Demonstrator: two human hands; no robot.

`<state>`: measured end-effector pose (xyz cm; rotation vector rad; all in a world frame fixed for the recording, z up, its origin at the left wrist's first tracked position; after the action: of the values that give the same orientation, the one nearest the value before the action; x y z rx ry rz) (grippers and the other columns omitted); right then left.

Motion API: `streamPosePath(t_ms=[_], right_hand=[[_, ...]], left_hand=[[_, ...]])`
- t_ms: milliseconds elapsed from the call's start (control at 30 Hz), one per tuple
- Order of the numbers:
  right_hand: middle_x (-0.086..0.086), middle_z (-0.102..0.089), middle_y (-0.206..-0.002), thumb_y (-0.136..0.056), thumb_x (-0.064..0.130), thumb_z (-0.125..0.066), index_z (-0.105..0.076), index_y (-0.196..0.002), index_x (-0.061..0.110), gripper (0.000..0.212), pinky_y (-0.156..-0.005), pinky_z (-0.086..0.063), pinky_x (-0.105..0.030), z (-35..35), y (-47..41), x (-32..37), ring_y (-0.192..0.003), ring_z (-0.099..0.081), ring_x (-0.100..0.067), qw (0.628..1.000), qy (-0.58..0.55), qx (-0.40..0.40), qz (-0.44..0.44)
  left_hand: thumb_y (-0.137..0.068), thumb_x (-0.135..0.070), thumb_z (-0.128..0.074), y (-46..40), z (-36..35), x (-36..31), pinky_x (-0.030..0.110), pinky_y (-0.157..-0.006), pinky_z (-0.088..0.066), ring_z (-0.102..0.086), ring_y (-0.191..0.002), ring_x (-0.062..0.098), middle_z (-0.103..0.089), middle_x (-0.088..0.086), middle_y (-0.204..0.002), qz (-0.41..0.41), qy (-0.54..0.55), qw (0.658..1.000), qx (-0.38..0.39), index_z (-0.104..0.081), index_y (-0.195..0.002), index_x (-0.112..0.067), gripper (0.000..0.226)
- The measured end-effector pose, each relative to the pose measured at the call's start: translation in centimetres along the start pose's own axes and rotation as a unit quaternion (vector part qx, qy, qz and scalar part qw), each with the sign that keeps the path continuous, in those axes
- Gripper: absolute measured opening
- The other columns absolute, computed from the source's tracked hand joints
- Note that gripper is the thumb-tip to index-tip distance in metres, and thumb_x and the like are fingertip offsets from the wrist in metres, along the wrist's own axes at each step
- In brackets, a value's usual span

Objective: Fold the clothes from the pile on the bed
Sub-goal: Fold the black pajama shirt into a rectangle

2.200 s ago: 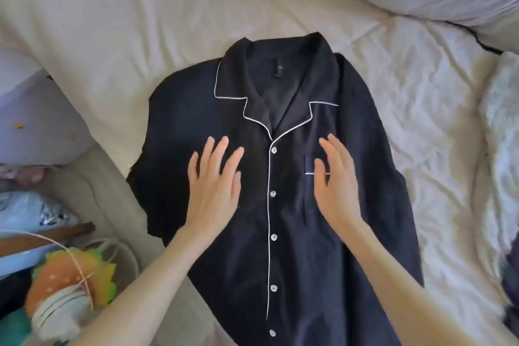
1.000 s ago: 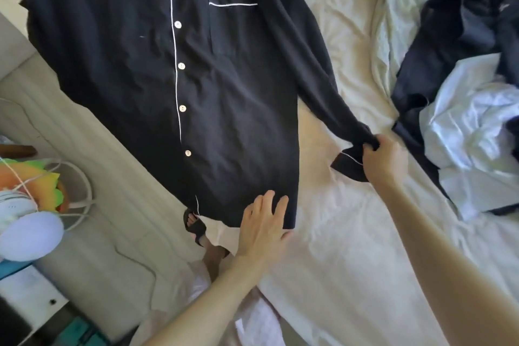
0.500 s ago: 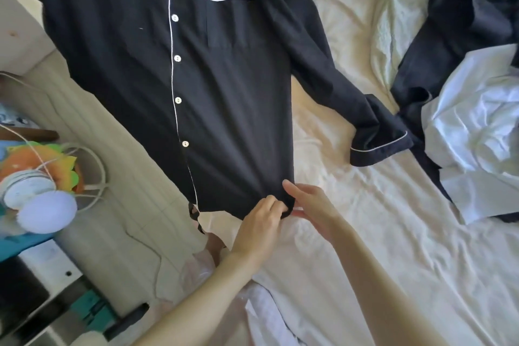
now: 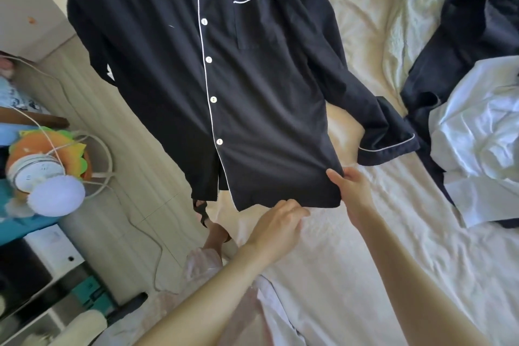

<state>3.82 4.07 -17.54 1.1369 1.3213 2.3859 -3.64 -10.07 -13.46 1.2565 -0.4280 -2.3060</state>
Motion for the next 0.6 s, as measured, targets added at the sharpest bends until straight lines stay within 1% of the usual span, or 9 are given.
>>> streamPosePath(t_ms=[67, 100, 133, 200, 233, 300, 400, 500, 600], right_hand=[[-0.011, -0.065, -0.094, -0.092, 0.027, -0.060, -0.062, -0.089, 0.004, 0.023, -0.085, -0.049, -0.040, -0.9, -0.2, -1.2, -0.096, -0.060, -0.027, 0.998, -0.041, 0.020, -0.039], [-0.010, -0.067, -0.105, -0.092, 0.031, -0.059, -0.064, -0.101, 0.004, 0.028, -0.093, -0.049, -0.043, -1.3, -0.1, -2.0, -0.104, -0.060, -0.026, 0.995, -0.070, 0.029, -0.067], [-0.008, -0.067, -0.111, -0.093, 0.032, -0.058, -0.064, -0.108, 0.005, 0.031, -0.097, -0.048, -0.043, -1.6, -0.1, -2.9, -0.107, -0.060, -0.025, 0.990, -0.104, 0.032, -0.092], [-0.004, -0.067, -0.110, -0.093, 0.025, -0.058, -0.063, -0.107, 0.007, 0.023, -0.093, -0.049, -0.039, -1.8, 0.3, -4.4, -0.107, -0.061, -0.024, 0.977, -0.168, 0.020, -0.129], [-0.005, -0.067, -0.109, -0.092, 0.018, -0.059, -0.063, -0.102, 0.007, 0.016, -0.087, -0.050, -0.037, -1.8, 0.7, -5.0, -0.105, -0.061, -0.024, 0.971, -0.191, 0.016, -0.143], [-0.008, -0.069, -0.108, -0.090, 0.008, -0.059, -0.063, -0.098, 0.005, 0.010, -0.079, -0.049, -0.032, -1.9, 1.6, -5.8, -0.102, -0.063, -0.022, 0.963, -0.215, 0.026, -0.159], [-0.005, -0.073, -0.104, -0.088, 0.007, -0.061, -0.063, -0.103, 0.004, 0.015, -0.075, -0.051, -0.030, -1.7, 2.8, -5.4, -0.099, -0.067, -0.019, 0.955, -0.246, 0.056, -0.154], [-0.006, -0.072, -0.105, -0.090, 0.008, -0.060, -0.057, -0.109, -0.001, 0.021, -0.071, -0.056, -0.031, -1.5, 3.6, -4.1, -0.097, -0.069, -0.021, 0.941, -0.290, 0.098, -0.142], [-0.010, -0.067, -0.114, -0.093, 0.009, -0.056, -0.055, -0.113, -0.002, 0.022, -0.074, -0.055, -0.032, -1.3, 3.7, -3.4, -0.103, -0.066, -0.024, 0.952, -0.257, 0.112, -0.127]], left_hand=[[-0.095, -0.007, -0.043, 1.4, 2.2, 3.6, 0.029, -0.089, -0.042, -0.052, -0.109, 0.017, -0.057, 0.000, -0.117, 0.055, 0.034, 0.997, -0.042, -0.061, -0.120, -0.014, 0.031], [-0.095, -0.006, -0.044, 2.3, 3.6, 5.8, 0.029, -0.091, -0.042, -0.054, -0.108, 0.017, -0.059, 0.001, -0.115, 0.094, 0.054, 0.991, -0.077, -0.062, -0.118, -0.013, 0.030], [-0.095, -0.005, -0.046, 3.3, 5.1, 8.2, 0.031, -0.092, -0.043, -0.057, -0.106, 0.018, -0.060, 0.004, -0.113, 0.141, 0.077, 0.980, -0.119, -0.063, -0.116, -0.011, 0.028], [-0.093, -0.002, -0.048, 5.2, 7.4, 12.3, 0.038, -0.091, -0.045, -0.058, -0.103, 0.026, -0.060, 0.010, -0.111, 0.226, 0.103, 0.950, -0.189, -0.062, -0.115, -0.007, 0.026], [-0.092, -0.003, -0.049, 5.7, 8.0, 13.4, 0.040, -0.090, -0.046, -0.057, -0.105, 0.028, -0.058, 0.011, -0.113, 0.246, 0.088, 0.944, -0.202, -0.060, -0.117, -0.006, 0.027], [-0.090, -0.003, -0.053, 5.7, 8.4, 13.0, 0.041, -0.092, -0.046, -0.052, -0.112, 0.028, -0.053, 0.011, -0.122, 0.209, 0.016, 0.958, -0.193, -0.055, -0.123, -0.006, 0.033], [-0.084, -0.002, -0.063, 4.5, 7.0, 9.2, 0.042, -0.098, -0.045, -0.046, -0.125, 0.029, -0.048, 0.011, -0.135, 0.094, -0.084, 0.980, -0.152, -0.052, -0.130, -0.009, 0.048], [-0.083, -0.004, -0.066, 2.6, 4.4, 6.4, 0.043, -0.110, -0.029, -0.026, -0.141, 0.032, -0.031, 0.013, -0.150, 0.049, -0.163, 0.979, -0.110, -0.036, -0.143, -0.015, 0.068], [-0.086, -0.018, -0.066, 0.5, 2.5, 4.9, 0.048, -0.115, -0.012, -0.009, -0.145, 0.033, -0.012, 0.014, -0.156, 0.052, -0.219, 0.971, -0.079, -0.016, -0.150, -0.022, 0.081]])
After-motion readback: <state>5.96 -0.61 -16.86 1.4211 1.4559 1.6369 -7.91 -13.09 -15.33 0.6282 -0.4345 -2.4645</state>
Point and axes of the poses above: each hand's wrist, its own y-axis away from the middle knuckle, its own z-axis out of the back of the hand, x = y × z, the point moved 9 cm from there along -y, towards the middle knuckle
